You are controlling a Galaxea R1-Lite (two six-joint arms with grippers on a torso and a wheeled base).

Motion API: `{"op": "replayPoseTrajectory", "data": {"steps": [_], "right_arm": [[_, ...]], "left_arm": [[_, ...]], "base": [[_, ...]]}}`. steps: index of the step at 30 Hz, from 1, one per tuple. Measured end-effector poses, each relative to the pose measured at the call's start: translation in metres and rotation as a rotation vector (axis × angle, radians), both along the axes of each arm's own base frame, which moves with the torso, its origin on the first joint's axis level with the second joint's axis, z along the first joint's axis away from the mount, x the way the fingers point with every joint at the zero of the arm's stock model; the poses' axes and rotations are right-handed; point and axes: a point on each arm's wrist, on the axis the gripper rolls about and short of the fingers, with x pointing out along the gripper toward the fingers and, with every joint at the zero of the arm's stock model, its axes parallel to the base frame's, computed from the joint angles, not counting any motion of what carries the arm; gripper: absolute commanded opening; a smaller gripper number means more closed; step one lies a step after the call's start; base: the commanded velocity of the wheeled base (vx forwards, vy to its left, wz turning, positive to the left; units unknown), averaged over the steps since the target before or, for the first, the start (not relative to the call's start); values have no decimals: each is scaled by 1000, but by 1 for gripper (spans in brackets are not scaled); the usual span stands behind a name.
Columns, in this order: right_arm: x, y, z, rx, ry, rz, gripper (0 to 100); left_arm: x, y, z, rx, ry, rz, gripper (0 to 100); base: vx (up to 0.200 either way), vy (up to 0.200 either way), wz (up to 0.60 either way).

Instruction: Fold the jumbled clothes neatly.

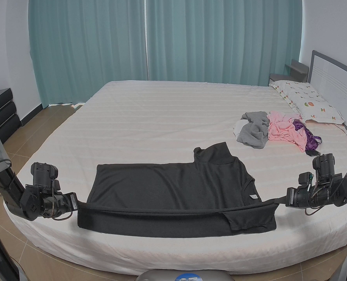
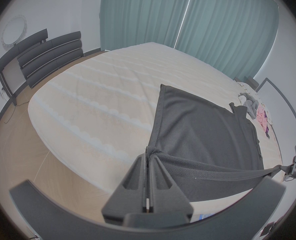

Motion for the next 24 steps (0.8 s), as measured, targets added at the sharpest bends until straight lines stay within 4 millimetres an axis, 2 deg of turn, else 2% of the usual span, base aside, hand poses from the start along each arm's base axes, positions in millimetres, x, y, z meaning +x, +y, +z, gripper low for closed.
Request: {"op": "replayPoseTrajectory", "data": {"steps": [13, 22, 23, 24], "right_arm": [[34, 0, -22, 11, 32, -11, 0], [48, 6, -34, 39, 56, -25, 0], [49, 8, -35, 40, 58, -23, 0], [49, 9, -37, 41, 60, -20, 100]], "left_arm": [[34, -2, -26, -36, 22, 25, 0], [51, -8, -41, -72, 33, 52, 0], [52, -9, -42, -74, 33, 54, 100], [53, -10, -42, -75, 33, 53, 100]], "base": [[0, 0, 0], [0, 0, 0], [0, 0, 0], [0, 0, 0]]}}
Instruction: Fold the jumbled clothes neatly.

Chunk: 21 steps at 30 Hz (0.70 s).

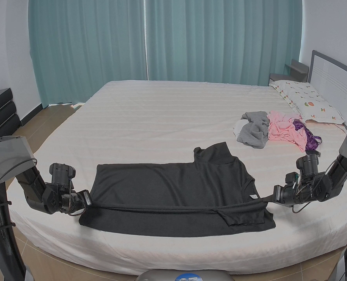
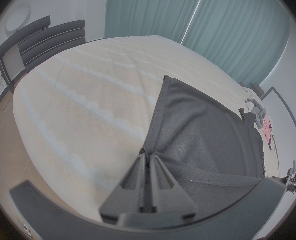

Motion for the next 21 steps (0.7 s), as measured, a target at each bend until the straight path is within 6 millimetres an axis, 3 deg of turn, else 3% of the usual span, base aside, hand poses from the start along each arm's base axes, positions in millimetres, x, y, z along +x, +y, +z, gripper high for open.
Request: {"op": "replayPoseTrajectory", "data": {"steps": [8, 13, 21], "right_arm": [[3, 4, -3, 14, 13, -5, 100], [-3, 4, 5, 38, 12, -28, 100], [-30, 4, 16, 85, 17, -71, 100]], "left_arm": [[2, -2, -4, -4, 7, -2, 100], [-2, 0, 3, -15, -3, 11, 100], [-31, 8, 28, -76, -24, 38, 100]], "base": [[0, 0, 0], [0, 0, 0], [0, 0, 0]]}}
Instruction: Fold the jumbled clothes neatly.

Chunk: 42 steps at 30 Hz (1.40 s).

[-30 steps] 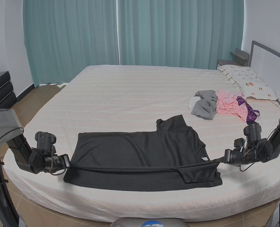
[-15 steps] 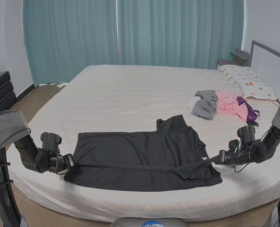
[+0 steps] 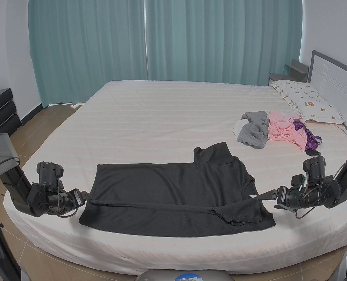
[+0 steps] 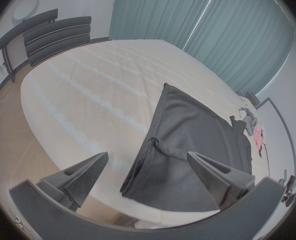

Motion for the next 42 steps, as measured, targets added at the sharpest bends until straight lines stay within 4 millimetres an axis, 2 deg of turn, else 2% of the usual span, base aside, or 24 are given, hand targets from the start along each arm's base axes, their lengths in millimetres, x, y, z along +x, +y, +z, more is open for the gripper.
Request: {"op": "replayPoseTrajectory", "data": {"steps": [6, 12, 18, 30, 42], "right_arm": [[-20, 1, 7, 68, -89, -62, 100], [-33, 3, 10, 178, -107, -137, 100], [-43, 5, 6, 192, -76, -139, 100], [-45, 8, 2, 189, -57, -131, 100], [-47, 13, -3, 178, -36, -115, 100]], "left_arm": [[-30, 3, 13, -56, 4, 21, 100], [-42, 7, 21, -108, -6, 68, 100], [-45, 9, 23, -135, -13, 99, 100], [-45, 4, 24, -163, -15, 112, 100], [-40, -21, 17, -164, 14, 19, 100]], "base": [[0, 0, 0], [0, 133, 0], [0, 67, 0], [0, 0, 0], [0, 0, 0]]}}
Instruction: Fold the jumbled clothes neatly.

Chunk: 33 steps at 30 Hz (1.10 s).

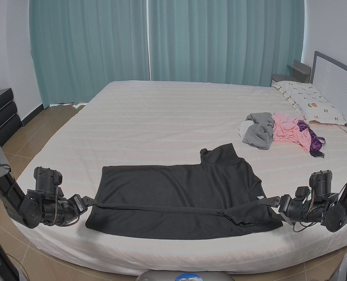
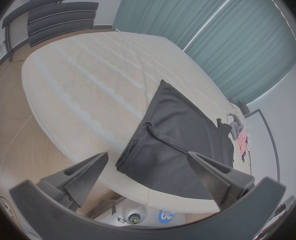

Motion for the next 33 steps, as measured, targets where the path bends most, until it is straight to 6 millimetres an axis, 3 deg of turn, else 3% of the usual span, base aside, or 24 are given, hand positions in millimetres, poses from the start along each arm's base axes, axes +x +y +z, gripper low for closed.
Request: {"op": "replayPoseTrajectory", "data": {"steps": [21, 33], "right_arm": [[-1, 1, -6, -6, 23, 8, 100], [2, 1, -9, -5, 1, 7, 100]], "left_arm": [[83, -33, -19, -80, 71, 21, 100], [116, -28, -23, -175, 49, 165, 100]], "base": [[0, 0, 0], [0, 0, 0]]}}
